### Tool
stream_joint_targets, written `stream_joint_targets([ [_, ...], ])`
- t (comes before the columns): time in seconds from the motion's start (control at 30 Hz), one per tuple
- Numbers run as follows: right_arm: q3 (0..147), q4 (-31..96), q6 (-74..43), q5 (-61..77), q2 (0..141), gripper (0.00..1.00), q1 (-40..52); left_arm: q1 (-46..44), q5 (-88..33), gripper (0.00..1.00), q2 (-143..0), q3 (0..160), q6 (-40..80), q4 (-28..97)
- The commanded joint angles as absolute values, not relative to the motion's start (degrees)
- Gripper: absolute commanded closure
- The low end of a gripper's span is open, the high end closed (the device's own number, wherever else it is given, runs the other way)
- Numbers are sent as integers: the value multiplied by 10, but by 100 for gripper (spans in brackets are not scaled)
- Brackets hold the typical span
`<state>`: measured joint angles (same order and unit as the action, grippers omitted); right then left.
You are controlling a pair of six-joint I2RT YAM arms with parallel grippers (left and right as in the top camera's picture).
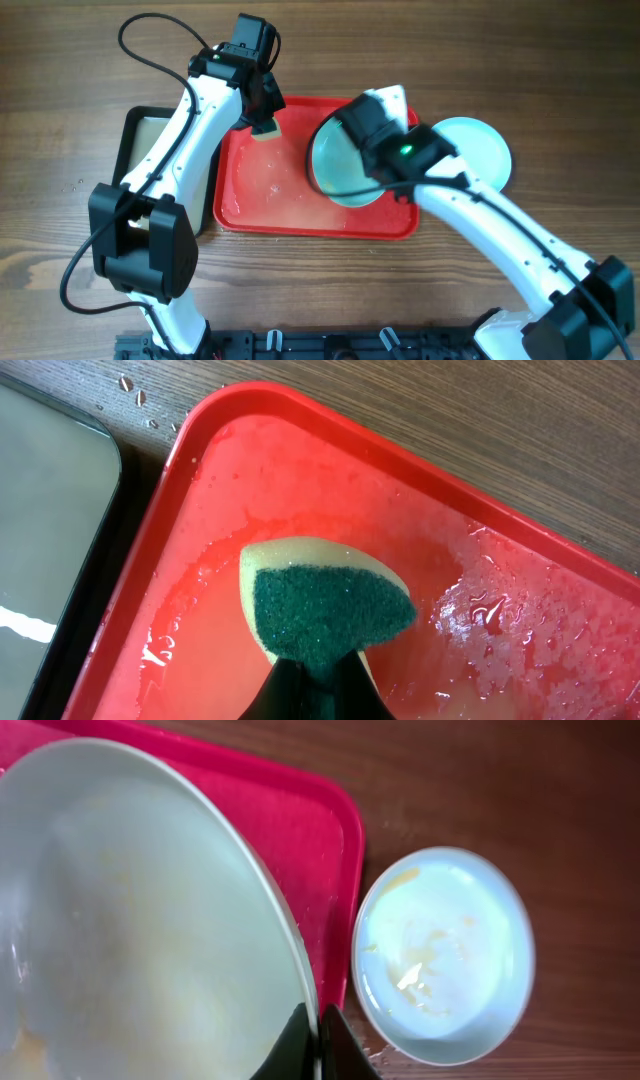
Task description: Clean dirty plates on tray and stack at the side
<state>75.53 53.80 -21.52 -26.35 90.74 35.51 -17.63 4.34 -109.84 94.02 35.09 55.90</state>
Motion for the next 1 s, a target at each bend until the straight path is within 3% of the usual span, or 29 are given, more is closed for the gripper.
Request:
stream_joint_targets([
  [0.0, 757, 531, -161, -76, 886, 96, 250, -175, 37, 96, -1107, 936, 359, 558],
  [0.07, 756, 547, -150, -4, 883, 96, 118, -175, 37, 96, -1107, 936, 358, 558],
  [0.27, 697, 548, -152, 4, 887, 96, -107, -175, 39, 96, -1107, 936, 358, 556],
  [0.4, 608, 466, -170, 43, 888, 96, -187, -175, 39, 96, -1107, 936, 358, 553],
  [0.5, 571, 423, -169, 53, 888, 93, -191, -175, 41, 96, -1107, 936, 328, 553],
  [0.6, 570, 407, -157, 112, 888, 53, -191, -156, 48, 96, -1092, 943, 269, 584],
  [0.67, 571, 392, -127, 193, 888, 37, -190, -129, 52, 96, -1074, 954, 258, 616],
  [0.77, 594, 408, -123, 246, 888, 34, -157, -59, 52, 96, -1034, 958, 227, 675],
  [0.97, 646, 396, -145, 253, 888, 25, 18, 34, 54, 96, -1044, 944, 148, 706],
])
